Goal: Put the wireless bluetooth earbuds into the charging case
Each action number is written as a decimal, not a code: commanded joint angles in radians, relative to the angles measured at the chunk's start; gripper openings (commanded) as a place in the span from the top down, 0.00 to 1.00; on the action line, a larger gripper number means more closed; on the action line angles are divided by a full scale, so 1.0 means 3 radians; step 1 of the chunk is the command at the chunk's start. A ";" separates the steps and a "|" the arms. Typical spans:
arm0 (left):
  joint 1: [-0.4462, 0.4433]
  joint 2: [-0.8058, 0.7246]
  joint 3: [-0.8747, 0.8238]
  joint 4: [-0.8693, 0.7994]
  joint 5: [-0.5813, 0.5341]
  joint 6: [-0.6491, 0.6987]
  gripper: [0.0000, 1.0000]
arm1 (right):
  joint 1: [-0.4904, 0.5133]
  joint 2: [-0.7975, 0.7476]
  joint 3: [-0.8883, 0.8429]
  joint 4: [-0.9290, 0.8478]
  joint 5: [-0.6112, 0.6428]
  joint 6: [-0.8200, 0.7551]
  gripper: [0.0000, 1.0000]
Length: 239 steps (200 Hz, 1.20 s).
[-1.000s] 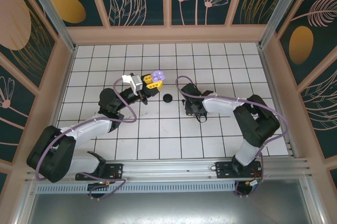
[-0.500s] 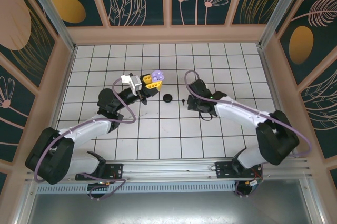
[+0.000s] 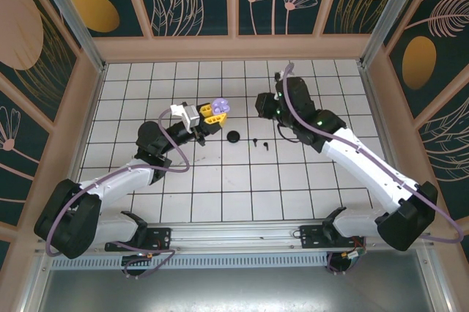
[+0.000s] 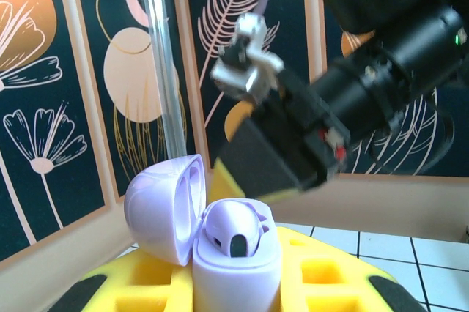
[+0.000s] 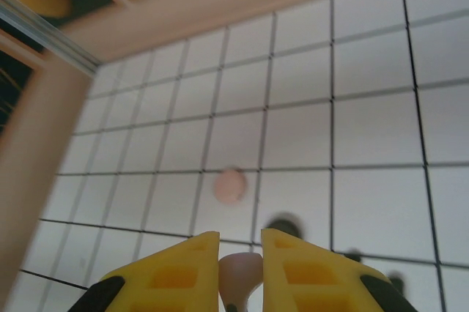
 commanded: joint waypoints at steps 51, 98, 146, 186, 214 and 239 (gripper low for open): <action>-0.0018 0.0042 0.0204 -0.0040 0.0087 0.0097 1.00 | 0.0404 0.0080 0.0648 0.0128 0.0042 -0.0194 0.83; -0.0017 0.0105 0.0199 0.0025 0.0032 0.0031 1.00 | 0.0645 0.0079 0.0712 0.0245 0.0130 -0.0214 0.83; -0.0018 0.0138 0.0206 0.0127 0.0021 -0.0027 1.00 | 0.0766 0.0081 0.0641 0.0341 0.0184 -0.0186 0.83; -0.0015 0.0150 0.0219 0.0132 0.0025 -0.0032 1.00 | 0.0846 0.0101 0.0583 0.0432 0.0210 -0.0153 0.83; -0.0015 0.0150 0.0224 0.0146 0.0024 -0.0043 1.00 | 0.0880 0.0149 0.0571 0.0458 0.0200 -0.0137 0.83; -0.0018 0.0133 0.0224 0.0147 0.0024 -0.0050 1.00 | 0.0895 0.0177 0.0547 0.0478 0.0190 -0.0122 0.83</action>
